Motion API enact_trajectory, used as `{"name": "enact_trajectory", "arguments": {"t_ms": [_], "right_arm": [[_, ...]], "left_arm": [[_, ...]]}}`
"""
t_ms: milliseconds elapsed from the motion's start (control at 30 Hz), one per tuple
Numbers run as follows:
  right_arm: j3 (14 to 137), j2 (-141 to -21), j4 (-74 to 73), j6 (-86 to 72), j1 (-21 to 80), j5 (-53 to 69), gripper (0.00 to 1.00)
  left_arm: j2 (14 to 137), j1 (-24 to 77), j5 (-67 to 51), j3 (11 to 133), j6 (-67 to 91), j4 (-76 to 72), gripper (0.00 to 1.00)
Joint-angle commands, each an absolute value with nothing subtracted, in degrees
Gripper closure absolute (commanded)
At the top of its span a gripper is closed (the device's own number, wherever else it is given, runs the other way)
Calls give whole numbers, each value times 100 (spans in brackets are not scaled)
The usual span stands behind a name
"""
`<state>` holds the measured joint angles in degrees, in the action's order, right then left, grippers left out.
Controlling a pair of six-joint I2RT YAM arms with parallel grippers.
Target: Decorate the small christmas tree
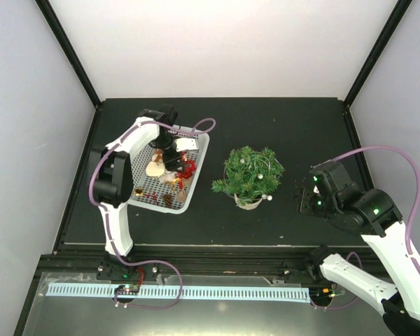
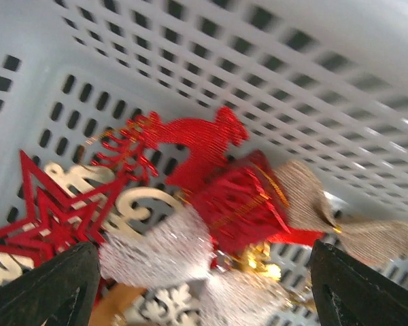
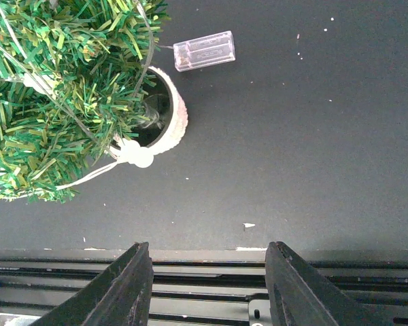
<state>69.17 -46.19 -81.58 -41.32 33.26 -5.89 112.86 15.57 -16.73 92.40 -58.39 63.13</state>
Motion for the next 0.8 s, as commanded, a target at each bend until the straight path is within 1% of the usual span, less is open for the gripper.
{"name": "enact_trajectory", "arguments": {"t_ms": [0, 100, 233, 500, 767], "right_arm": [[7039, -4636, -8268, -4214, 3289, -679, 52], [7034, -4619, -8323, -4222, 3283, -722, 52], [6998, -4618, -8326, -4218, 3287, -745, 52], [6996, -4729, -8279, -4128, 3287, -762, 52], [7030, -4858, -8236, -4009, 3287, -791, 52]], "left_arm": [[11932, 1480, -1835, 10145, -5529, 6734, 15], [12198, 1459, -2020, 10378, -5450, 7020, 15], [12342, 1463, -2052, 10375, -5487, 7173, 17], [12589, 1450, -2347, 10450, -5520, 7715, 27], [12844, 1450, -2491, 10546, -5459, 7901, 27]]}}
